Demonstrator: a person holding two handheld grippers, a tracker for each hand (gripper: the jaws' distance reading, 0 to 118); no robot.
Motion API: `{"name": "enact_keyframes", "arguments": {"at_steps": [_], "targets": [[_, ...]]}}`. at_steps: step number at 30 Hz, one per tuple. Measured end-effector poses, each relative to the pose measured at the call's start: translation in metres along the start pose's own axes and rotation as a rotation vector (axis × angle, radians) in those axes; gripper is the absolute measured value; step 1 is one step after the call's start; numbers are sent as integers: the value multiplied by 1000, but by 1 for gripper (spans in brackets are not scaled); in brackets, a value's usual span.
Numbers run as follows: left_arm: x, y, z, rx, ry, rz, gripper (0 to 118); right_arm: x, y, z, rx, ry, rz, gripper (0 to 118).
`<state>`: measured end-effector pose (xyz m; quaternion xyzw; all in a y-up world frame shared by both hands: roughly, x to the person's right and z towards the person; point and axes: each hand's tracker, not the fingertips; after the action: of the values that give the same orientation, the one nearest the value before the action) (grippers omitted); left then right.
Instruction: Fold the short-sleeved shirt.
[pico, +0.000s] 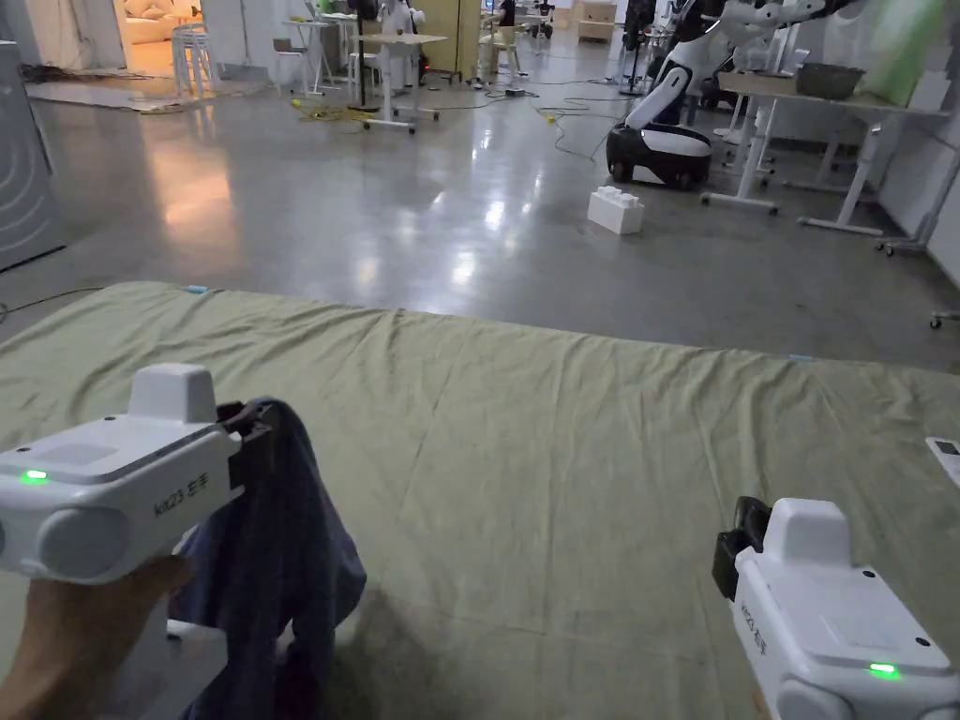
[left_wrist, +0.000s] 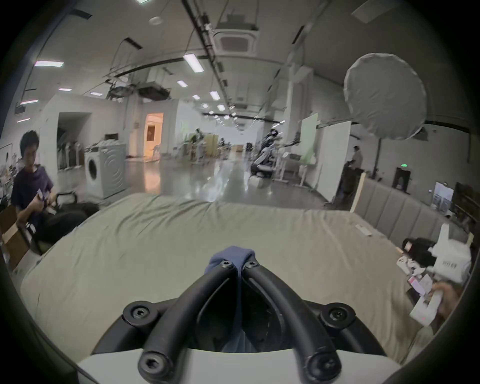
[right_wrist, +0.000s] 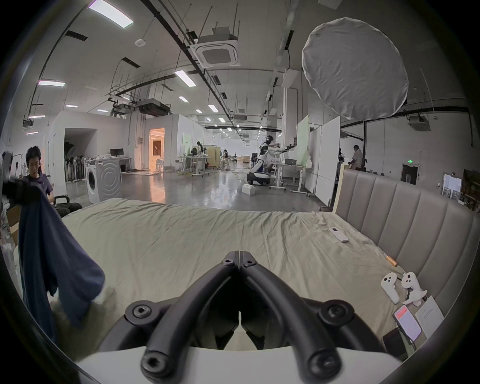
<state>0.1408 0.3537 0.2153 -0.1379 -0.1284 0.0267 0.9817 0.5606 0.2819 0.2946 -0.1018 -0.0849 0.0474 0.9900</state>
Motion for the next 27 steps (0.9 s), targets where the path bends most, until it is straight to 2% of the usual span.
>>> {"name": "enact_keyframes", "arguments": {"at_steps": [6,12,18,27], "targets": [[86,39,-21,30,-168,-48,2,28,3,16,20,-54,-22,0],[175,29,-43,-10,-339,-86,2,59,0,31,22,-119,-39,0],[248,-24,-56,-140,-467,-113,2,86,-8,41,0,-173,-55,0],[284,-139,-65,-359,-539,-99,2,99,-23,44,-38,-198,-68,0]]}}
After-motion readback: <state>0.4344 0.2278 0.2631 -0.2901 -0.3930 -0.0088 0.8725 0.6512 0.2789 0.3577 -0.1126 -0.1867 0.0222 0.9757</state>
